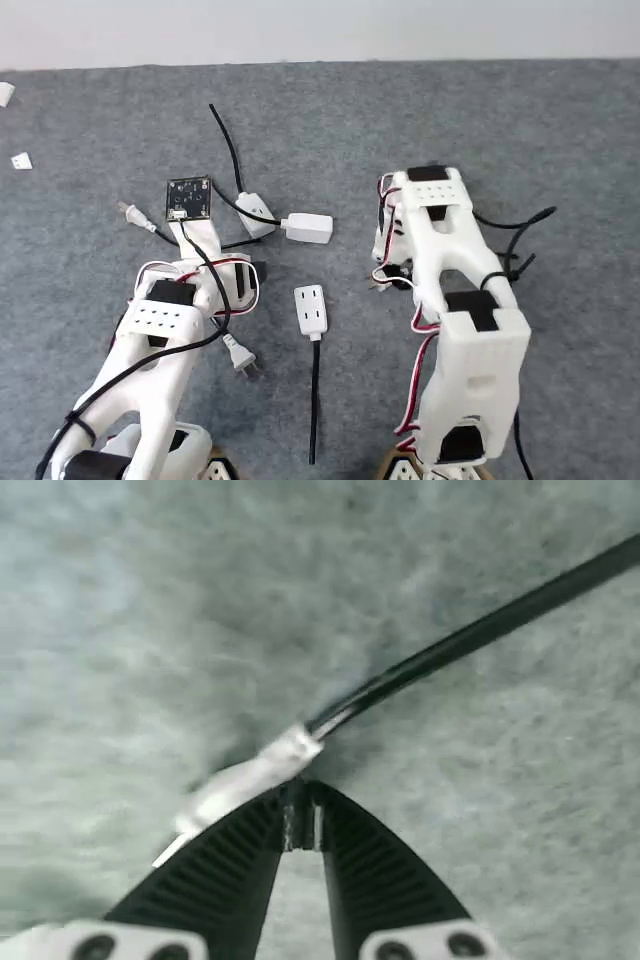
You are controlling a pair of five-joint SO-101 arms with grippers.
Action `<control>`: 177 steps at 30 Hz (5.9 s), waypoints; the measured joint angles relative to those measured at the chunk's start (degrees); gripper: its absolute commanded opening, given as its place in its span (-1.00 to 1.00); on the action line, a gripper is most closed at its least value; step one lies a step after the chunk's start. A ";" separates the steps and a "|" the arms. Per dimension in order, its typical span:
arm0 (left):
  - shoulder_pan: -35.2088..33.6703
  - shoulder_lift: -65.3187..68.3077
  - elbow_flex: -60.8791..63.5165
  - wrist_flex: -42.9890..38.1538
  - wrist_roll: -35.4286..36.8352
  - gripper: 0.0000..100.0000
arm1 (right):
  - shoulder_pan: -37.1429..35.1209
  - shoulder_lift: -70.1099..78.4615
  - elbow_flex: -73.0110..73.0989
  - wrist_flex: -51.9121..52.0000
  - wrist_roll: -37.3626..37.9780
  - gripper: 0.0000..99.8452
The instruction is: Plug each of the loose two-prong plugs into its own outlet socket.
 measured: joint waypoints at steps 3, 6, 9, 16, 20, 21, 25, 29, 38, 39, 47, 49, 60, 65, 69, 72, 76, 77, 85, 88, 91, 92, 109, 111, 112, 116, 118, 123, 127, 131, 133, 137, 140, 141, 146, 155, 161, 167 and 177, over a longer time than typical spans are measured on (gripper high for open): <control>0.00 0.00 0.00 0.00 0.00 -0.52 | 1.67 1.23 -0.62 1.23 2.55 -0.98; 0.00 0.00 0.00 0.00 0.00 -0.52 | 2.73 1.41 -0.79 2.11 3.25 -0.98; 0.00 0.00 0.00 0.00 0.00 -0.52 | 2.81 1.49 -2.46 4.13 3.34 -0.97; 0.00 0.00 0.00 0.00 0.00 -0.52 | 2.99 -0.70 -3.52 6.15 -4.84 -0.71; 0.00 0.00 0.00 0.00 0.00 -0.52 | 2.99 -0.70 -3.52 6.15 -8.53 -0.72; 0.00 0.00 0.00 0.00 0.00 -0.52 | 2.90 -0.70 -3.52 6.15 -9.49 -0.71; 0.00 0.00 0.00 0.00 0.00 -0.52 | 2.99 -0.79 -3.52 3.16 -13.01 -0.71; 0.00 0.00 0.00 0.00 0.00 -0.52 | 2.90 -1.76 -4.66 1.85 -15.12 -0.71; 0.00 0.00 0.00 0.00 0.00 -0.52 | 1.76 -2.73 -5.01 0.53 -17.76 -0.71; 0.00 0.00 0.00 0.00 0.00 -0.52 | 1.76 -2.73 -5.01 0.09 -18.29 -0.71; 0.00 0.00 0.00 0.00 0.00 -0.52 | 0.18 -1.85 -5.45 -1.32 -19.16 -0.72; 0.00 0.00 0.00 0.00 0.00 -0.52 | 0.18 -1.32 -5.54 -1.14 -19.16 -0.72; 0.00 0.00 0.00 0.00 -0.09 -0.52 | 0.18 3.34 -5.98 -2.37 -19.16 -0.72; 0.00 0.00 0.00 0.00 -0.18 -0.52 | 0.09 3.52 -6.51 -2.37 -19.34 -0.95; 0.00 0.00 0.00 0.00 -0.18 -0.52 | 0.70 3.52 -6.42 -2.37 -19.34 -0.99; 0.00 0.00 0.00 0.00 -0.18 -0.52 | 0.70 3.52 -6.42 -2.37 -19.43 -0.98; 0.00 0.00 0.00 0.00 -0.18 -0.52 | 0.70 3.52 -6.77 -1.58 -19.43 -0.99; 0.00 0.00 0.00 0.00 -0.18 -0.52 | 0.70 3.52 -6.95 -1.32 -19.43 -0.99; 0.00 0.00 0.00 0.00 -0.18 -0.52 | -2.64 3.69 -9.93 -1.32 2.20 -0.99; 0.00 0.00 0.00 0.00 -0.18 -0.52 | -3.25 3.69 -10.02 -1.49 16.70 -0.99; 0.00 0.00 0.00 0.00 -0.18 -0.52 | -2.02 3.69 -10.02 -2.81 26.20 -0.99; 0.00 0.00 0.00 0.00 -0.18 -0.52 | -1.41 3.69 -10.02 -3.16 28.92 -0.99; 0.00 0.00 0.00 0.00 -0.35 -0.52 | -0.44 2.99 -14.24 0.62 39.56 -0.82; 0.00 0.00 0.00 0.00 -0.35 -0.52 | -0.35 2.99 -16.35 2.02 36.92 -0.86; 0.00 0.00 0.00 0.00 -0.35 -0.52 | -0.26 2.99 -17.14 2.73 35.43 -0.86; 0.00 0.00 0.00 0.00 -0.35 -0.52 | -0.26 2.99 -18.99 5.45 29.36 -0.87; 0.00 0.00 0.00 0.00 -0.35 -0.52 | -0.35 2.99 -18.99 7.03 24.35 -0.87; 0.00 0.00 0.00 0.00 -0.35 -0.52 | 0.70 2.99 -15.56 7.47 6.59 -0.87; 0.00 0.00 0.00 0.00 -0.35 -0.52 | -1.49 2.99 -14.42 5.89 6.24 -0.87; 0.00 0.00 0.00 0.00 -0.35 -0.52 | -0.88 2.99 -14.24 5.45 6.51 -0.87; 0.00 0.00 0.00 0.00 -0.35 -0.52 | -0.88 2.99 -14.24 5.01 6.86 -0.87; 0.00 0.00 0.00 0.00 -0.35 -0.52 | 1.49 2.99 -14.24 4.22 8.53 -0.87; 0.00 0.00 0.00 0.00 -0.35 -0.52 | 1.23 2.99 -13.19 3.43 10.02 -0.86; 0.00 0.00 0.00 0.00 -0.35 -0.52 | 1.23 3.16 -12.92 3.08 10.29 -0.86; -0.62 0.00 0.00 0.00 -0.35 -0.52 | 1.14 5.19 -12.92 2.11 12.57 -0.87; -0.88 0.00 0.00 0.00 -0.35 -0.52 | 0.09 5.45 -12.92 2.02 13.45 -0.87; -0.88 0.00 0.00 0.00 -0.35 -0.52 | 0.09 5.80 -12.92 2.20 13.54 -0.87; -0.88 0.00 0.00 0.00 -0.35 -0.52 | -0.09 7.82 -13.10 2.55 16.00 -0.90; -0.88 0.00 0.00 0.00 -0.35 -0.52 | 0.00 7.82 -13.19 3.43 16.26 -0.98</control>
